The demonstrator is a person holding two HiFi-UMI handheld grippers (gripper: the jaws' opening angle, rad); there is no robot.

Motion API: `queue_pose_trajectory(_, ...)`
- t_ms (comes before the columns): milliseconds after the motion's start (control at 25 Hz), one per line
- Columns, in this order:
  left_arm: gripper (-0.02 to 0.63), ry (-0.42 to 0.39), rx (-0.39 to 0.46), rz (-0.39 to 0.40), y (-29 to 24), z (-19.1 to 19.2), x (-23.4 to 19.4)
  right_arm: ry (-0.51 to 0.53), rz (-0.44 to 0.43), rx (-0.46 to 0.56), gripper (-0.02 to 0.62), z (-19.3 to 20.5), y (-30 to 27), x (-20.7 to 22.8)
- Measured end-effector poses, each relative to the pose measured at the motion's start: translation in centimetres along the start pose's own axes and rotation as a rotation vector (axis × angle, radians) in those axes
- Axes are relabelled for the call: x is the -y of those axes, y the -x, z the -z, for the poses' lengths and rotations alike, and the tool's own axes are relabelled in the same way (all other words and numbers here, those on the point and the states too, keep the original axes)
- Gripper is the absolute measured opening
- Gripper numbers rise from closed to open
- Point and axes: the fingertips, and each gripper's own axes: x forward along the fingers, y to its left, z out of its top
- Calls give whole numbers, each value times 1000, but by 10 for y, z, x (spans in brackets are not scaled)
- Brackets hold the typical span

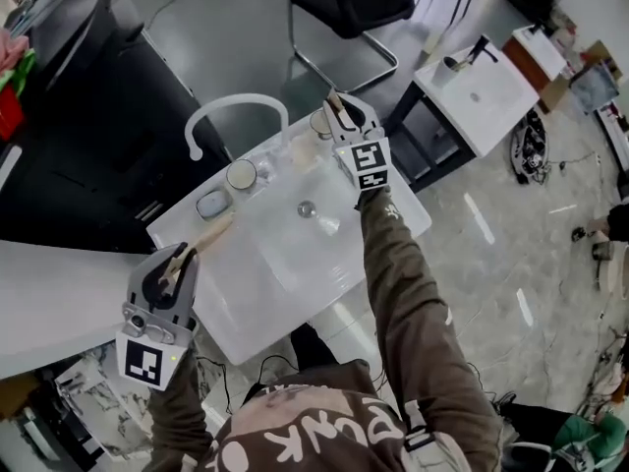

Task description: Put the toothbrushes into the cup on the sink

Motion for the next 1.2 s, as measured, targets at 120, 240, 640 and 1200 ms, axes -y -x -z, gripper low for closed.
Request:
queue_pose_trajectory(120,46,-3,-16,4,-9,7,-1,-25,-11,-25,72,24,-14,-1)
queue_pose_trajectory(240,46,4,-25,4,-15,13,-5,-37,-19,-53,72,46,-22,-5)
queue_pose_trajectory(640,46,15,-38,-4,-27,22,-9,-53,-6,-124,75,97,-28,-7)
queue_pose_trajectory(1200,46,-53,-19,9,-59,23,-24,-1,-63,-8,278,40,-7,-6)
